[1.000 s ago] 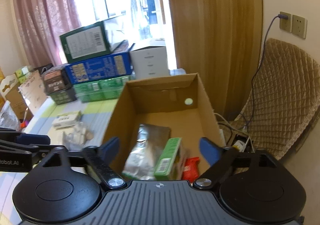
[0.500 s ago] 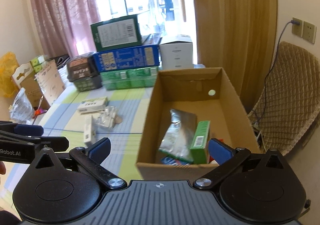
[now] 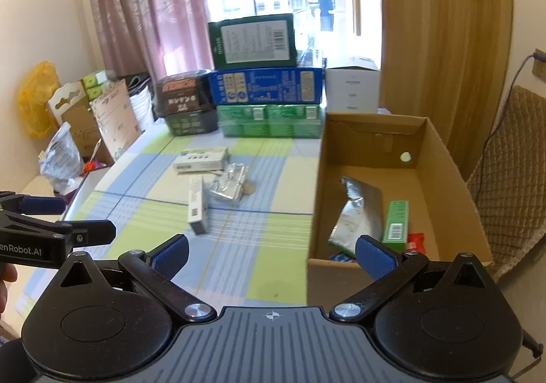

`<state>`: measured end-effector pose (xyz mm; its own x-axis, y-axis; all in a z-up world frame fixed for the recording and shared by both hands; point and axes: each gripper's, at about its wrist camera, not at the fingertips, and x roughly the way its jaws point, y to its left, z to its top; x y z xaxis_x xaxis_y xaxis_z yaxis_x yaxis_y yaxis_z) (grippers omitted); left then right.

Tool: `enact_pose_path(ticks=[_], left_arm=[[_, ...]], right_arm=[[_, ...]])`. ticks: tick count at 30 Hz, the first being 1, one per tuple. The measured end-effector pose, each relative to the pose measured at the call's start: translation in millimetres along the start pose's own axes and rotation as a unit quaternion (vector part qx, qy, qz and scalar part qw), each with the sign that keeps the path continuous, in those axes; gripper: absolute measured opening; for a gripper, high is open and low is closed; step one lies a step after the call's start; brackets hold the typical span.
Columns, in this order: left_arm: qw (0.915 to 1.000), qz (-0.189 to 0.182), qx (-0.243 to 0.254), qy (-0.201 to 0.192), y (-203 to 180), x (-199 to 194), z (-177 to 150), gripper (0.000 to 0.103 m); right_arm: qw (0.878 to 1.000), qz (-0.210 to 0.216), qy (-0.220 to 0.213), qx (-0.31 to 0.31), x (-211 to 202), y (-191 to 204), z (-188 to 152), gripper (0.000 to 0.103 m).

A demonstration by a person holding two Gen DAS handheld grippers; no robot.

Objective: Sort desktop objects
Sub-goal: 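Withdraw both tools from the cardboard box back over the table, then grasp the long white box with the left tool while the right tool grasps the clear hook package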

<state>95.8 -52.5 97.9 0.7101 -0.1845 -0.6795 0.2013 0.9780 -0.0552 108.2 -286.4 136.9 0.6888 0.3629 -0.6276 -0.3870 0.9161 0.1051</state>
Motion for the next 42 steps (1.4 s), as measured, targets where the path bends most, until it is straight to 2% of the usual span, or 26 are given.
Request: enact_pose_path(ticks=[12,17,25,33,42], left_arm=[[0.9993,0.024,-0.028,0.009,40.2,-6.7,-15.4,0.101],[0.9979,0.014,-0.062,0.016,59.7,-5.2,-20.1,0.101],[0.9973,0.034,-0.06,0.022,77.4,9.2,-22.7,0.101],[0.9965,0.037,-0.066,0.036,94.5,46.3,-22.7,0.101],[0.9957,0.03,-0.066,0.058,104.8,116.2,-17.5,0.1]], right_arm=[[1.0,0.019,0.006,-0.016,14.3,23.7,-2.1,0.101],[0.999,0.032,0.015,-0.025,25.2,35.5,-4.9,0.101],[0.998,0.053,0.024,-0.033,54.3,51.5,-8.4,0.101],[0.998,0.058,0.02,-0.025,103.8,53.3,-4.7,0.101],[0.998,0.062,0.034,-0.001,178.0,43.4,2.3,0.101]])
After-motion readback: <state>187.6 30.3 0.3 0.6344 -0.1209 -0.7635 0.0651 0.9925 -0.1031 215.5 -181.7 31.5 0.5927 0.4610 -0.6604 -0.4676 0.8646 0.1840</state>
